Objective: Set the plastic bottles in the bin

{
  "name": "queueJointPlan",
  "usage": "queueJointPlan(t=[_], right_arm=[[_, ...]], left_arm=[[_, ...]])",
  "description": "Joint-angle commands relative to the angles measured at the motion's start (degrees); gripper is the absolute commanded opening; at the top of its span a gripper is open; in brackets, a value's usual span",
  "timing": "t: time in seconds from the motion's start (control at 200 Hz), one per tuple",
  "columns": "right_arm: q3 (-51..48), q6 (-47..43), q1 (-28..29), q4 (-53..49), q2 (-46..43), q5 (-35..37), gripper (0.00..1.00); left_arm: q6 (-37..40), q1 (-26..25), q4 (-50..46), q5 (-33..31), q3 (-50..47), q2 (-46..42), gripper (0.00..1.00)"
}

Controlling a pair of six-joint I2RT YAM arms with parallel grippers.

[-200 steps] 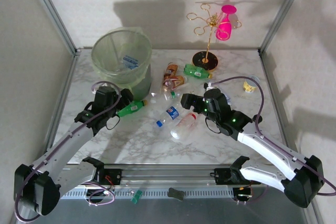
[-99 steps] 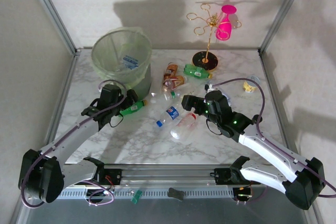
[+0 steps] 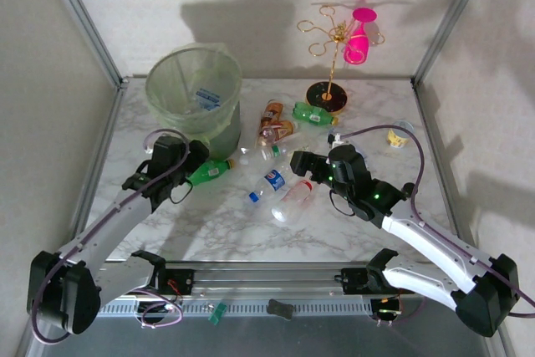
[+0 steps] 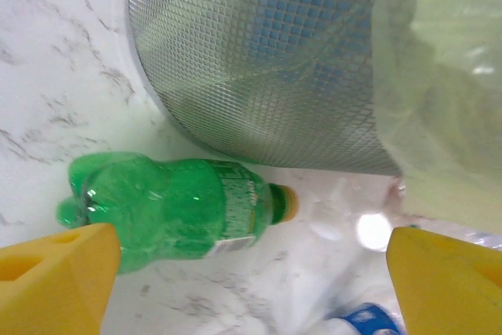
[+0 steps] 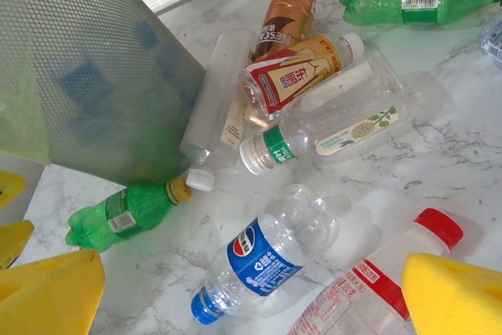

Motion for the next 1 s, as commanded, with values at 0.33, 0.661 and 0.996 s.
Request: queueJointPlan(t=[0.33,0.661,0.996], right_arm=[[0.1,0.0,-0.3,0.8,0.6,0.7,0.97],[0.4,-0.3,-0.2,-1.0,-0.8,1.3,0.97],[1.1,-0.9,-0.3,-1.5,-0.4,1.7,0.97]], left_arm=[[-23.8,0.2,6.5,7.0,-6.7,1.6,0.90],[-24.0,0.3,8.7,5.5,-4.4,12.4,0.93],[-21.8,1.1,9.0,3.1,-0.4,19.8,0.91]])
